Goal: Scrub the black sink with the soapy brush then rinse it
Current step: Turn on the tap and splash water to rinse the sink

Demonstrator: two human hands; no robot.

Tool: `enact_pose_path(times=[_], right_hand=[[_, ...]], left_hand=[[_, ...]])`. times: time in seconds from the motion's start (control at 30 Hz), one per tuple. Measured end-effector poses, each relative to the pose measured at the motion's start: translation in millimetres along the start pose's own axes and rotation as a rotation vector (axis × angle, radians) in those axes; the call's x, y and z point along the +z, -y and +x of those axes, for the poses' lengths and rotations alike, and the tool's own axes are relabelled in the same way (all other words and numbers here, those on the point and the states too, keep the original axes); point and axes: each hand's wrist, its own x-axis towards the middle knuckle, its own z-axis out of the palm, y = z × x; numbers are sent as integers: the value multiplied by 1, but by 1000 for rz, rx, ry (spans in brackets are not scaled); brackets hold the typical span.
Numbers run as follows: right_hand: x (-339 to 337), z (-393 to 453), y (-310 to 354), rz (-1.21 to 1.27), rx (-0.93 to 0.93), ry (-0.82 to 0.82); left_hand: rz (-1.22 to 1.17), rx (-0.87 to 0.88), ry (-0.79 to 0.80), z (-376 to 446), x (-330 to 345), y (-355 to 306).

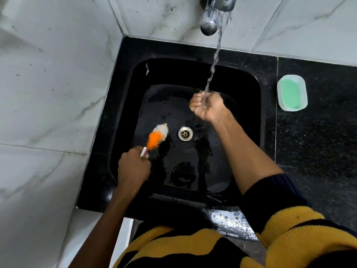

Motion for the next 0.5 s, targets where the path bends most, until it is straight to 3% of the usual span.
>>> enact_pose_path(times=[0.3,0.4,0.5], right_hand=[[-4,-15,5,1,23,129],[-20,-27,5,-55,73,242],[-48,-47,4,-207,75,226]], left_hand=[[-9,11,1,-2,0,2],[-11,14,2,-3,0,2],[-31,8,0,-3,0,3]])
